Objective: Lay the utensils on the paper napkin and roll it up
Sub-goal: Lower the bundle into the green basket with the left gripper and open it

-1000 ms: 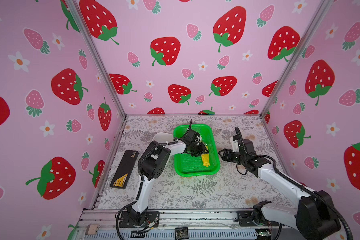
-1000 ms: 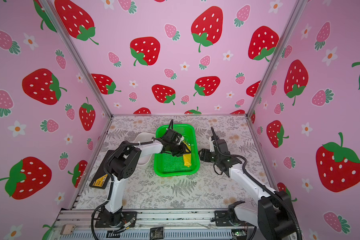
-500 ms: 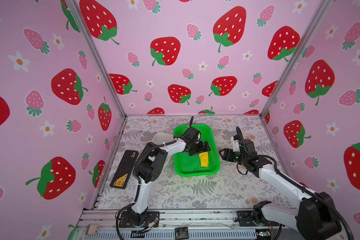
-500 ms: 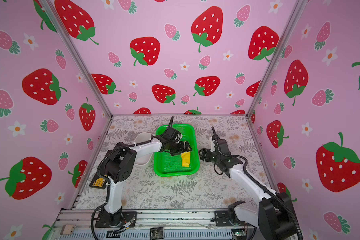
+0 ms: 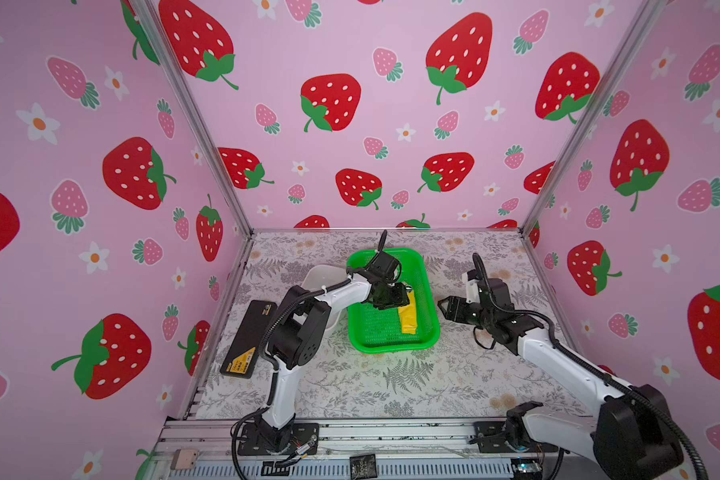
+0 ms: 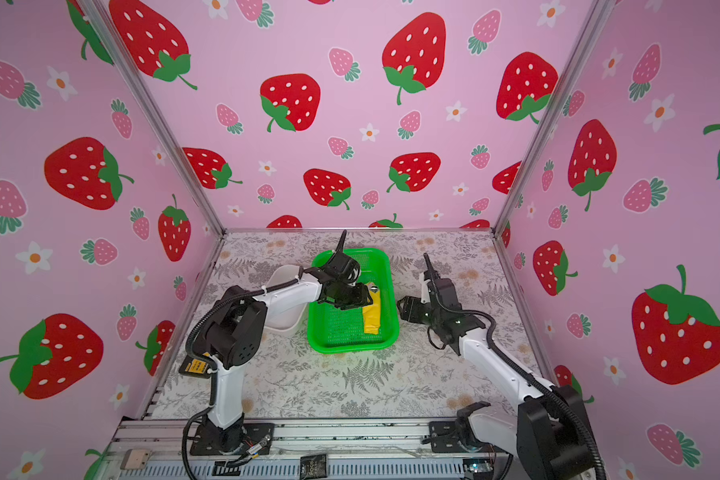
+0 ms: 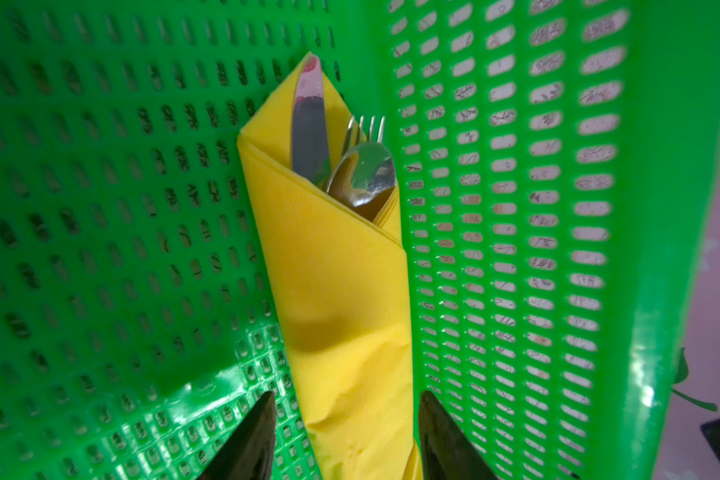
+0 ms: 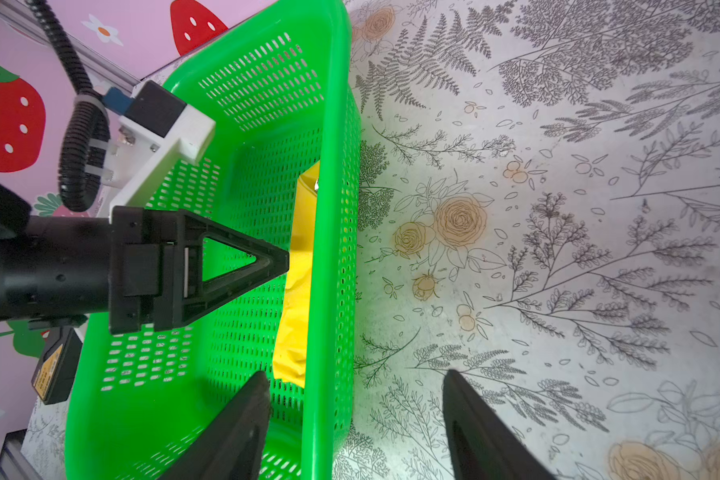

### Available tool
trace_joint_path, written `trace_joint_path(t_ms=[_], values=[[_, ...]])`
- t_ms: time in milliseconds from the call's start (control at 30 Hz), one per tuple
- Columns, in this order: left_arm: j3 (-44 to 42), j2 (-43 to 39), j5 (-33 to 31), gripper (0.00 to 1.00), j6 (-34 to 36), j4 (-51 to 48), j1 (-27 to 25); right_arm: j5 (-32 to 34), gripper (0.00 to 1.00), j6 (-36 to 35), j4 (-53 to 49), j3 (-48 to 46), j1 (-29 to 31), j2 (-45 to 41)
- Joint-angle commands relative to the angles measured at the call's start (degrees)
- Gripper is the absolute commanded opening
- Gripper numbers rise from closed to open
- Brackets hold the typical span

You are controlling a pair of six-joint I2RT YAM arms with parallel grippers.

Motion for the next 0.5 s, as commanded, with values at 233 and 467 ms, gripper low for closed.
trace_joint_path(t_ms=[233,467], values=[[2.98,4.66,1.45,0.40,-0.14,-1.91,-0.11,-0.05,0.68,0.36,0.55,-1.12,-0.21,-0.19],[2.22,5.43,4.63,0.34,-0.29,0.22,-0.16,-0.08,0.68,0.41,0.64,-0.77,-0.21,0.04]])
